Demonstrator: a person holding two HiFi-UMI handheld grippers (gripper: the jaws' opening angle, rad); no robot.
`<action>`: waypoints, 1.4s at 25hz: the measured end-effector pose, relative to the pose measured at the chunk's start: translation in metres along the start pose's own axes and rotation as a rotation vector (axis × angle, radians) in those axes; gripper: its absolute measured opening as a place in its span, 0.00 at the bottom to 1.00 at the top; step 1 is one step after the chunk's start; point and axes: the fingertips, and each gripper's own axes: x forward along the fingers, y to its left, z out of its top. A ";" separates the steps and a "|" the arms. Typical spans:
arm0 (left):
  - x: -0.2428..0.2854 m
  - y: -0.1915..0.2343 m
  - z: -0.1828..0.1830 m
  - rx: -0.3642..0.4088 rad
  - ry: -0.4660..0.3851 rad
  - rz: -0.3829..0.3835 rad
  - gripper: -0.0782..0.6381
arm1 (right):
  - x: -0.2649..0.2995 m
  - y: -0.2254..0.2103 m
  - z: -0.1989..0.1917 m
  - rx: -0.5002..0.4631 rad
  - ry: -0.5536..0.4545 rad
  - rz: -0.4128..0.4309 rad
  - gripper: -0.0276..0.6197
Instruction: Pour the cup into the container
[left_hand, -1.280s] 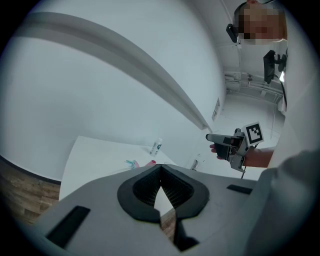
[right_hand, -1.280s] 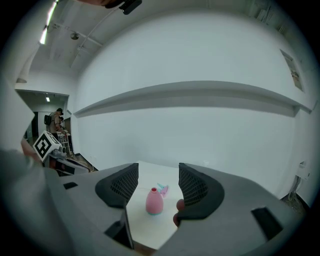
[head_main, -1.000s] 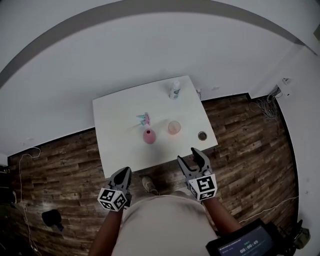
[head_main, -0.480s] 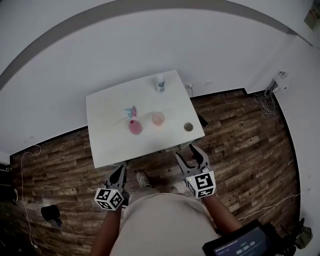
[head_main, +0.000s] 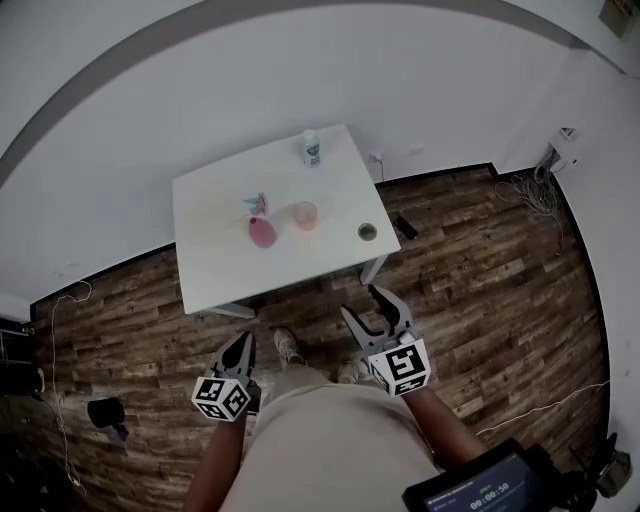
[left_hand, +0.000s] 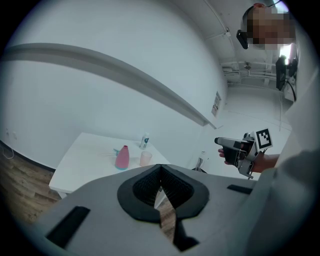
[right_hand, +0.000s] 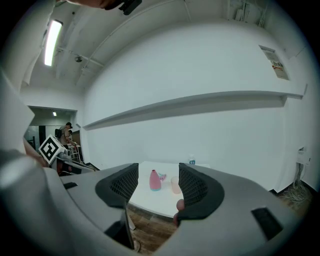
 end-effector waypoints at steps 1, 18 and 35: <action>-0.003 -0.004 -0.003 0.001 0.000 0.006 0.12 | -0.006 0.003 0.001 -0.001 -0.007 0.014 0.44; -0.033 -0.079 -0.042 0.051 0.050 0.015 0.12 | -0.079 0.016 -0.007 0.053 -0.040 0.081 0.44; -0.041 -0.048 -0.025 0.054 0.038 -0.024 0.12 | -0.042 0.069 -0.024 0.032 0.036 0.146 0.44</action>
